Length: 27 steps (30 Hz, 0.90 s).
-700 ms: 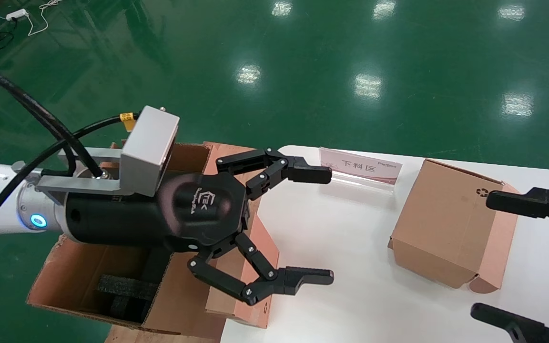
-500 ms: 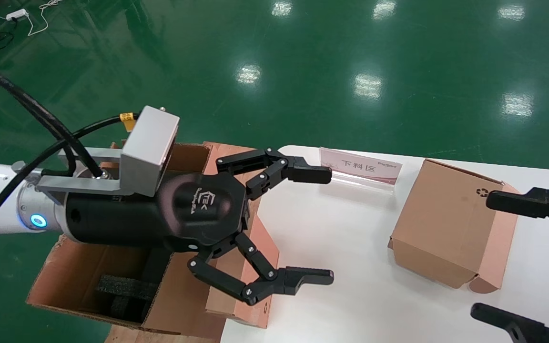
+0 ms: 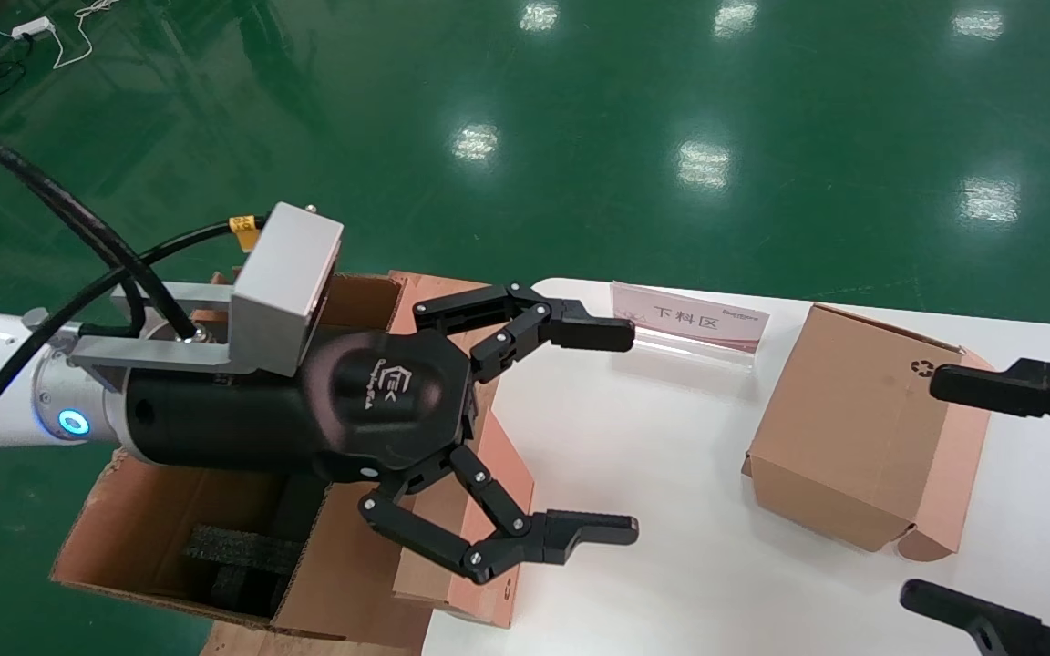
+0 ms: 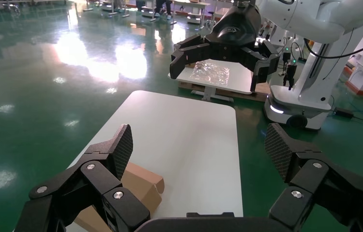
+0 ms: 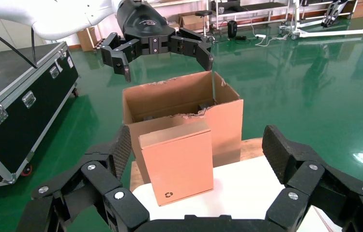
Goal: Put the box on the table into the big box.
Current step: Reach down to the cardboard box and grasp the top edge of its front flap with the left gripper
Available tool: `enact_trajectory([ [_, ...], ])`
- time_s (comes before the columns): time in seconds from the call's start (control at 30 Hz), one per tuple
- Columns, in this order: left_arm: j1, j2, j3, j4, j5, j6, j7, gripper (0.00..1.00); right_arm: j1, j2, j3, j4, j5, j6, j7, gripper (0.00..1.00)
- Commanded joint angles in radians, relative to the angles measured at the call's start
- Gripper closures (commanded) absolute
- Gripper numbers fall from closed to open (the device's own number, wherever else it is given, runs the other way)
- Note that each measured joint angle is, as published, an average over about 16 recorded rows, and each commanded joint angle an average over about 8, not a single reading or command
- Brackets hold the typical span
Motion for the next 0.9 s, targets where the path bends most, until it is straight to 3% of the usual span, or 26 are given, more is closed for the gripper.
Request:
enact_trajectory([
  [0.03,0.000,0.000,0.000,0.000,0.000,0.000,0.000,0.00,0.000,0.000,0.000,0.000,0.000,0.000,0.000,0.00],
  [0.7,0.000,0.000,0.000,0.000,0.000,0.000,0.000,0.00,0.000,0.000,0.000,0.000,0.000,0.000,0.000,0.00],
  [0.9,-0.028,-0.023,0.008,-0.026,0.129,-0.024,-0.095,0.00,0.000,0.000,0.000,0.000,0.000,0.000,0.000,0.00],
])
